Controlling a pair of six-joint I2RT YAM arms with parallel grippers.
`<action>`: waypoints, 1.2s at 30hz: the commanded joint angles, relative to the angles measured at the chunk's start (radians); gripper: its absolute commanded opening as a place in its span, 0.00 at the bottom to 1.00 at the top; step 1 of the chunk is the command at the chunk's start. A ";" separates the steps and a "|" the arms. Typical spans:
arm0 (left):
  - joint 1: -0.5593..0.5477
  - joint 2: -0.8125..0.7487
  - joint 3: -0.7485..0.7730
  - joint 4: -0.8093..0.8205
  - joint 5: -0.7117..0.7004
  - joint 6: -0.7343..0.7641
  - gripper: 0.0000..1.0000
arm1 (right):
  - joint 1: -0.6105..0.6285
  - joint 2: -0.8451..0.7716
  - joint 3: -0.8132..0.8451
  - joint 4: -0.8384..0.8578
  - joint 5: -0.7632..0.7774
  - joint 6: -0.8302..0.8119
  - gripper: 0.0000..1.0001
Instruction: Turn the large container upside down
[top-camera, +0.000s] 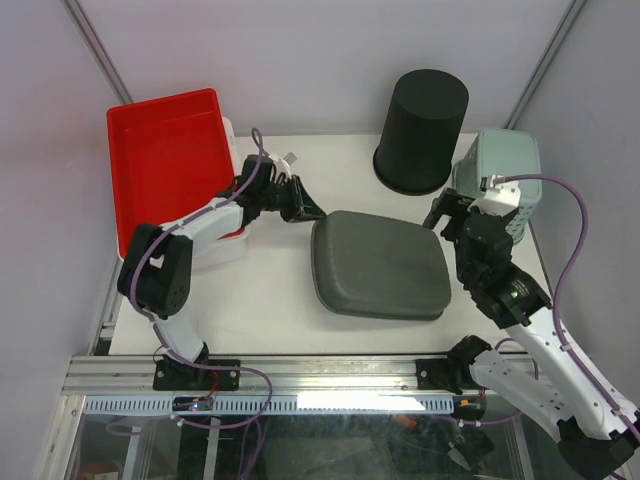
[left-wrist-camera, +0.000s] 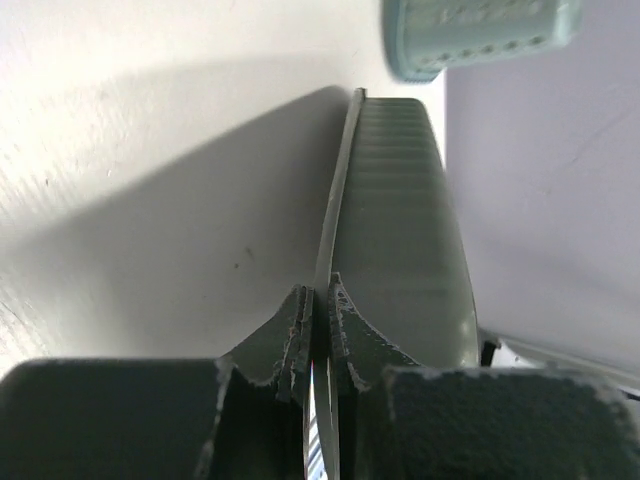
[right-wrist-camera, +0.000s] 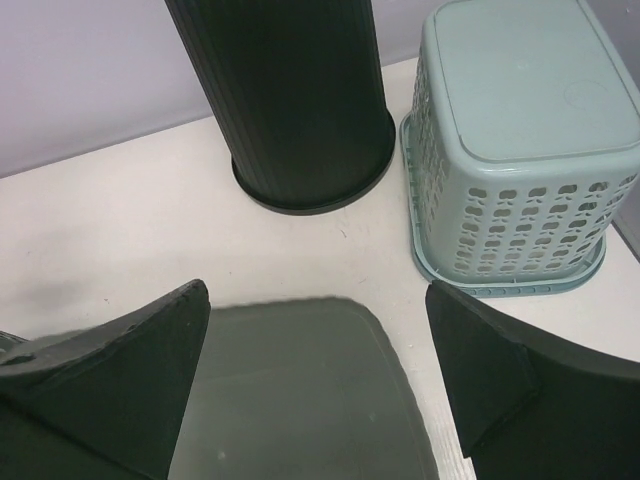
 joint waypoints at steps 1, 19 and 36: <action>-0.064 0.047 0.013 0.050 0.106 0.049 0.00 | 0.004 -0.028 0.032 0.008 -0.026 -0.010 0.93; -0.292 0.354 0.119 0.485 -0.055 -0.293 0.00 | 0.006 -0.062 0.038 -0.031 -0.056 0.033 0.93; -0.410 0.575 0.461 0.225 -0.087 -0.100 0.69 | 0.005 -0.050 0.037 -0.054 -0.076 0.066 0.93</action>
